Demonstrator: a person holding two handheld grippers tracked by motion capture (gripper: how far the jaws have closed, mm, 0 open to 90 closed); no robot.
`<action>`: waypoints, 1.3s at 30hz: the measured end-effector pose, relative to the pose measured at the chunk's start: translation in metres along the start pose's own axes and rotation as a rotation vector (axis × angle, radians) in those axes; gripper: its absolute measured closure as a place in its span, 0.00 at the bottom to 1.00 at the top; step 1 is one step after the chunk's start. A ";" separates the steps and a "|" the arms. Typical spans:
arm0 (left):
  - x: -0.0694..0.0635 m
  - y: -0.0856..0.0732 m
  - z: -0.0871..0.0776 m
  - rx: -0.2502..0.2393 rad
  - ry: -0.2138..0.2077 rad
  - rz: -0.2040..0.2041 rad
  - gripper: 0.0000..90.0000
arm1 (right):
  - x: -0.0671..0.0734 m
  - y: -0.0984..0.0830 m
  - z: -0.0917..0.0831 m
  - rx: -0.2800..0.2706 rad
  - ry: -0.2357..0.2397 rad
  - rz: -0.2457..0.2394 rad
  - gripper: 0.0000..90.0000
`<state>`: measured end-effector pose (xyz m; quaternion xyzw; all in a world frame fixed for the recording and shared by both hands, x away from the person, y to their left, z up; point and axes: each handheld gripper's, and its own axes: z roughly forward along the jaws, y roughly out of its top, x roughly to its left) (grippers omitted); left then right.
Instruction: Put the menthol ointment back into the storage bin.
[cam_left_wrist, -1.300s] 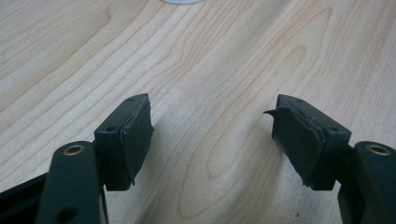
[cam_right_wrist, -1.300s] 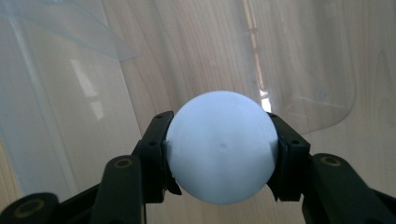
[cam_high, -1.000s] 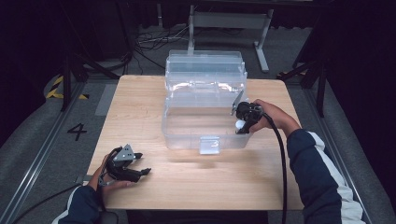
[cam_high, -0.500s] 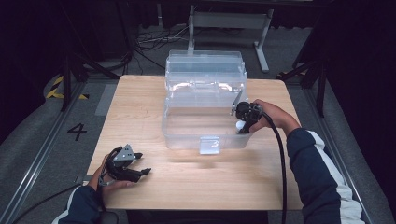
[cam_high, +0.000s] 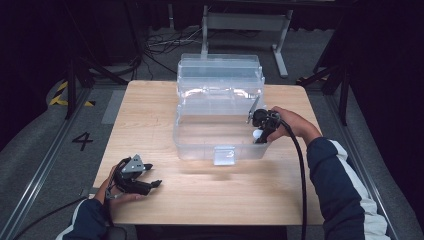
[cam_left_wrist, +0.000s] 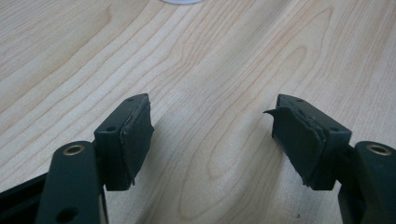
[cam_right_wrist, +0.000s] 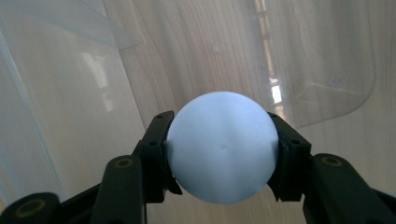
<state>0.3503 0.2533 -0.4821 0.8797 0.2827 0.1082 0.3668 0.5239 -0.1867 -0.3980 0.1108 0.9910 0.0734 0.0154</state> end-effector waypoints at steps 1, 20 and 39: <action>0.000 0.000 0.000 0.000 0.000 0.000 0.32 | 0.000 0.000 0.000 0.000 0.000 0.000 0.56; 0.000 0.000 0.000 0.000 0.000 0.001 0.32 | 0.001 -0.003 -0.002 -0.044 0.015 0.011 0.50; 0.000 0.000 0.000 -0.002 0.006 0.002 0.32 | 0.001 -0.011 -0.013 -0.104 -0.036 0.042 0.45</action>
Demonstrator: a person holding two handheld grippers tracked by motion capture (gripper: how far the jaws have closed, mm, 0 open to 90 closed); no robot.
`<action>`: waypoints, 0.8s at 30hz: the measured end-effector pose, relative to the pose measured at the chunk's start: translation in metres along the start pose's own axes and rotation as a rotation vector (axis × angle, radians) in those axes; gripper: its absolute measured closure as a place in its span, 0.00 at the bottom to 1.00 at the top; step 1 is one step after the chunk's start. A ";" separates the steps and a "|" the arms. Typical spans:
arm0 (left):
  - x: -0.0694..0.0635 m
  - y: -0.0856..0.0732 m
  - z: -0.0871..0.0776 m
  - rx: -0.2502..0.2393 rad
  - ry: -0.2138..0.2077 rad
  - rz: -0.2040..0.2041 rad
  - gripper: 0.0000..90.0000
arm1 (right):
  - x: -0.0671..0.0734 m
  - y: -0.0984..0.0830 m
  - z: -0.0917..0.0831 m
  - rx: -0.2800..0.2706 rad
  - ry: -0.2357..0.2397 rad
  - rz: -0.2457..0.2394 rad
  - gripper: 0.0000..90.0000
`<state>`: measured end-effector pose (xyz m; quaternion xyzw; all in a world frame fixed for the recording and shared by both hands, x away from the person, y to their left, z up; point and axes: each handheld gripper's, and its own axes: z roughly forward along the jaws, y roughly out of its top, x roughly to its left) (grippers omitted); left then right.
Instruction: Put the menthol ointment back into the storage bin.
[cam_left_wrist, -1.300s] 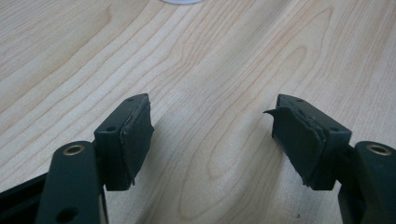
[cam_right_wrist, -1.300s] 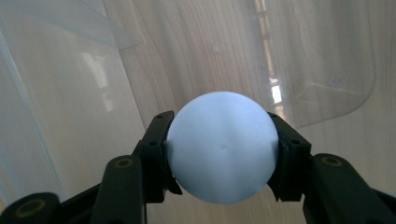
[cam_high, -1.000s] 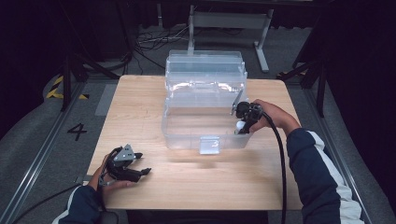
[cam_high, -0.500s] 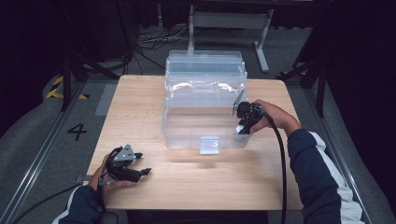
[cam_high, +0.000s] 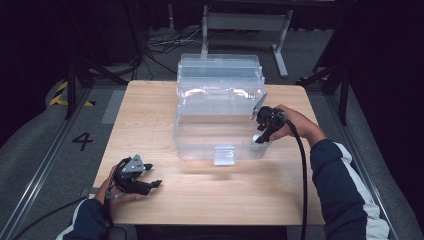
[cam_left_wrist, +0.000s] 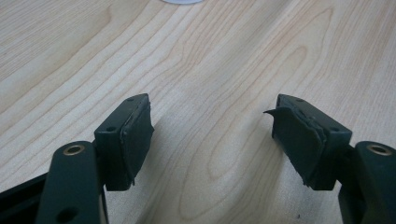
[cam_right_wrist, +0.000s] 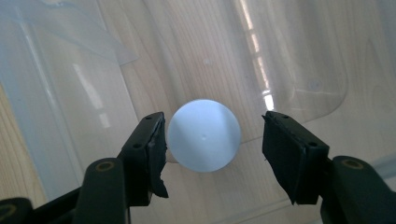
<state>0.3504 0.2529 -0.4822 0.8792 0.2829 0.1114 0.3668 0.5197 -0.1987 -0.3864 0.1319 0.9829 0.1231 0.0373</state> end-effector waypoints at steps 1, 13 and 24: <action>0.000 0.000 0.000 0.002 0.000 0.000 0.32 | 0.000 -0.001 -0.001 -0.010 0.002 0.004 0.44; 0.000 0.001 0.001 0.004 0.007 -0.004 0.31 | 0.007 -0.010 -0.025 -0.172 -0.059 0.007 0.44; -0.001 0.010 0.002 0.060 0.033 -0.024 0.32 | 0.013 -0.017 -0.044 -0.312 -0.115 0.005 0.44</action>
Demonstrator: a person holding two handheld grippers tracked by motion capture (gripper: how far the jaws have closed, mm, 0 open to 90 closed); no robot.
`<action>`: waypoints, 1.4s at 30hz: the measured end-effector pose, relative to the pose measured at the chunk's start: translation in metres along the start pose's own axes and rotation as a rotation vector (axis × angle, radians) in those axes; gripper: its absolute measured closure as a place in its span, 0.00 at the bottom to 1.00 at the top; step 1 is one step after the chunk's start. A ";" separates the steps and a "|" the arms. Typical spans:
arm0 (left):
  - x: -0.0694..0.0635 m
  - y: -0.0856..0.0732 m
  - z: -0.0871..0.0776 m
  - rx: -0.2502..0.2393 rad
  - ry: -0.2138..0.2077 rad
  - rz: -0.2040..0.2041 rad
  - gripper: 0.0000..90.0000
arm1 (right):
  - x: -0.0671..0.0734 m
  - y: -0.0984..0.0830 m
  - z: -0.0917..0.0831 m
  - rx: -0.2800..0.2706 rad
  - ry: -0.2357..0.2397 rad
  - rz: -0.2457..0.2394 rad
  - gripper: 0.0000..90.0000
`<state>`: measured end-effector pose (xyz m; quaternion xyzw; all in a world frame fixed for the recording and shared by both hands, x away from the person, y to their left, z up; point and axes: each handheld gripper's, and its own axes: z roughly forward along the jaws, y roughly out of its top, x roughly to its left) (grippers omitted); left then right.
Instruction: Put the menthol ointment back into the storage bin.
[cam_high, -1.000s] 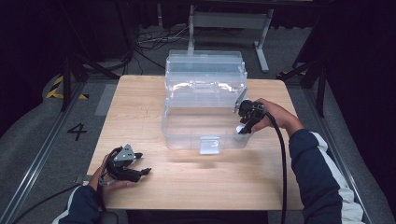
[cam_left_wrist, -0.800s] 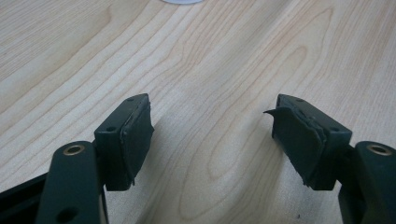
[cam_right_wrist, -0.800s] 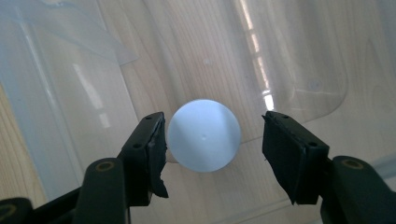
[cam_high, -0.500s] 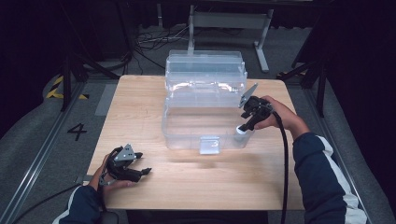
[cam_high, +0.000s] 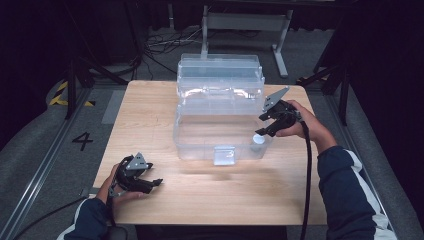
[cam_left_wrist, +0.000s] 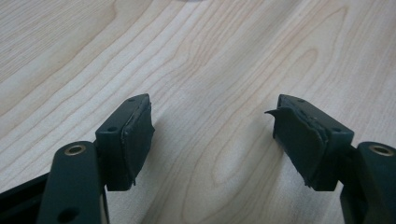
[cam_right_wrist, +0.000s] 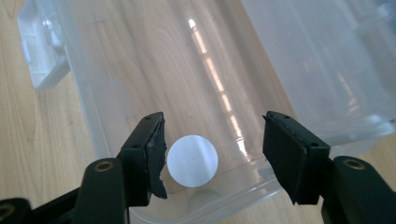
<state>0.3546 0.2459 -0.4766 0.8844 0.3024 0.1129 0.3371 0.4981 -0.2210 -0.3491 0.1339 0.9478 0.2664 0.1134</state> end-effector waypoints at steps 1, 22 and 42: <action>0.000 0.001 0.000 0.006 0.006 -0.004 0.32 | 0.000 0.000 0.000 0.000 0.000 0.000 0.44; -0.004 0.055 -0.017 -0.090 0.037 0.047 0.36 | -0.017 0.009 -0.023 -0.236 -0.119 0.049 0.44; -0.009 0.107 -0.025 -0.187 0.044 0.103 0.37 | -0.062 0.024 -0.024 -0.335 -0.217 0.169 0.44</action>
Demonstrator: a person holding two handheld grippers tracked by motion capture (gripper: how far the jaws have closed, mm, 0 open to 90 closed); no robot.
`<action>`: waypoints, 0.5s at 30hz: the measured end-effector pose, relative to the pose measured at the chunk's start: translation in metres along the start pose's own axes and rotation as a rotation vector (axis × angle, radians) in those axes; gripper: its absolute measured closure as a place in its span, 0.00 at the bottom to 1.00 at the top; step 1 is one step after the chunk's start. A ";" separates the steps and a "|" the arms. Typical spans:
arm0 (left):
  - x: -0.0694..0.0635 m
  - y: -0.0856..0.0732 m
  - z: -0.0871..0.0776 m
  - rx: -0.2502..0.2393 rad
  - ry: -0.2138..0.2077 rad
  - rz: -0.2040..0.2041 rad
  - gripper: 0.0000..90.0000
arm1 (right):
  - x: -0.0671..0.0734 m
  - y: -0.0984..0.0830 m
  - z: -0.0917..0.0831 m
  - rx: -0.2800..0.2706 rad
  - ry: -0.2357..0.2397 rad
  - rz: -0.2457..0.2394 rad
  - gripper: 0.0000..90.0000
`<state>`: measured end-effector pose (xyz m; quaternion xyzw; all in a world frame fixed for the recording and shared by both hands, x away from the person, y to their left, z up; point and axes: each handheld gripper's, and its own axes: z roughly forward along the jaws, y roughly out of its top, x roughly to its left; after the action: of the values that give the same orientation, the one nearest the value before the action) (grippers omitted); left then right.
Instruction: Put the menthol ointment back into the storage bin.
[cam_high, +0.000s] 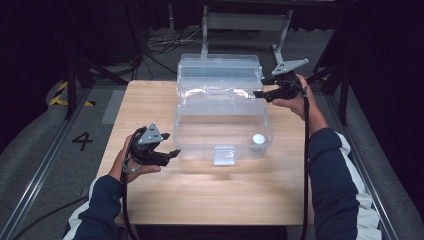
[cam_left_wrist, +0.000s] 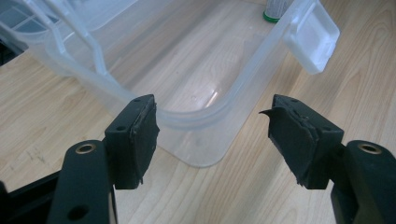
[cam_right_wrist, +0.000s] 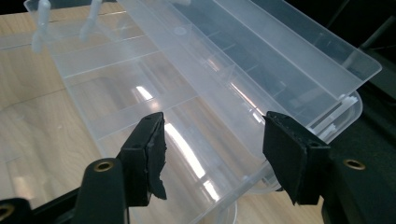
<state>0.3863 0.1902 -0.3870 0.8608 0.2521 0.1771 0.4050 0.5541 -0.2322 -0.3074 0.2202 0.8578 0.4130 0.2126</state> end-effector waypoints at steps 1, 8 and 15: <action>-0.001 0.002 0.002 0.001 -0.006 0.008 0.37 | 0.000 0.000 0.001 -0.001 -0.005 -0.004 0.44; -0.004 0.017 0.009 -0.007 -0.019 0.037 0.37 | -0.004 0.008 0.002 -0.045 0.026 0.003 0.44; -0.003 0.026 0.025 0.024 -0.043 0.059 0.43 | -0.003 0.010 0.020 0.024 0.003 -0.027 0.43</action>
<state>0.4039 0.1589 -0.3825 0.8763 0.2201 0.1675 0.3944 0.5698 -0.2157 -0.3099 0.2106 0.8659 0.4000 0.2143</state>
